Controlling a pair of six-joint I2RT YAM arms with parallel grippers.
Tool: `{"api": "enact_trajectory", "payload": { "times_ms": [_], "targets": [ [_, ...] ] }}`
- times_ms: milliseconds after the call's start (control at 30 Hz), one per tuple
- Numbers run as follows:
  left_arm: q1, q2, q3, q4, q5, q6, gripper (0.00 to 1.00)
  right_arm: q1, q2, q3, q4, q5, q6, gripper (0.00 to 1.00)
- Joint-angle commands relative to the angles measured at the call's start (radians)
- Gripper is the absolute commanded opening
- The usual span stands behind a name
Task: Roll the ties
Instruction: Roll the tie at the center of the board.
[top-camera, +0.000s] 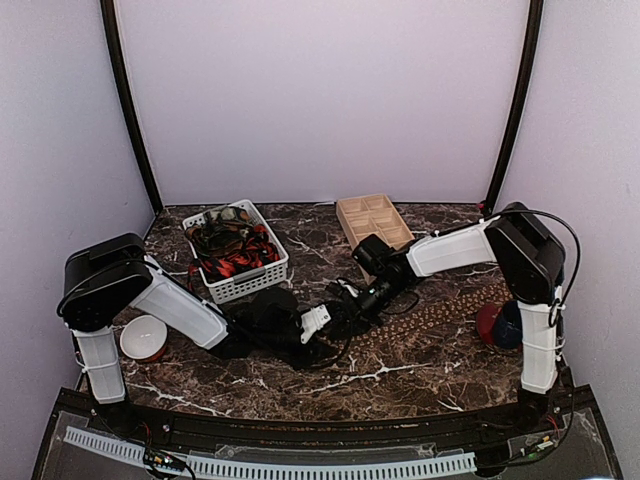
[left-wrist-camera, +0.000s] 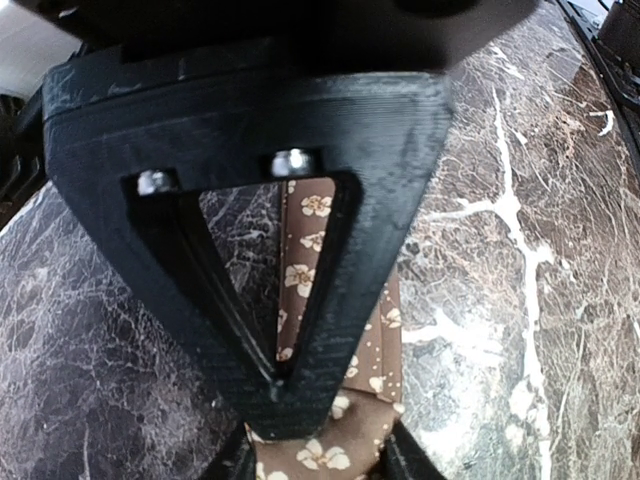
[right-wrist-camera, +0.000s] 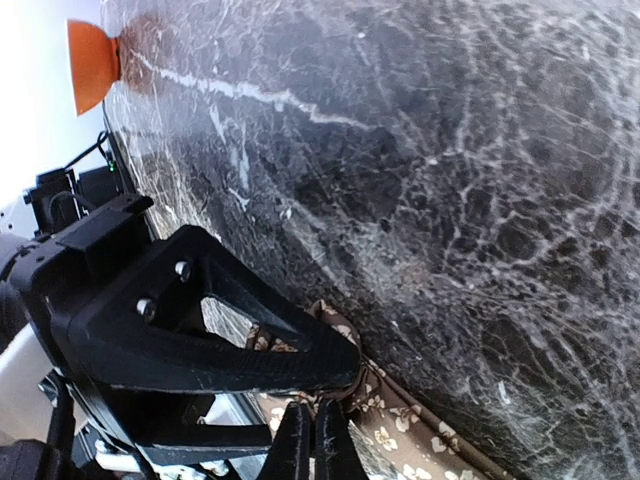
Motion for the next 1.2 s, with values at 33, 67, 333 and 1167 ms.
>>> {"api": "enact_trajectory", "payload": {
  "times_ms": [33,67,333,1167],
  "targets": [
    [-0.011,-0.018,-0.055,-0.112,-0.02,-0.022,0.48,0.007,-0.003,-0.022,-0.02,0.033,-0.041,0.0],
    [-0.011,-0.042,-0.068,-0.087,-0.027,-0.022,0.57,0.003,-0.008,-0.035,-0.021,0.041,-0.049,0.0],
    [-0.013,-0.238,-0.127,-0.022,-0.092,0.001,0.83,-0.025,-0.022,-0.103,0.033,0.059,-0.046,0.0],
    [-0.059,-0.023,-0.054,0.103,-0.136,-0.096,0.75,-0.01,-0.028,-0.096,0.103,0.076,0.017,0.0]
  ]
}}
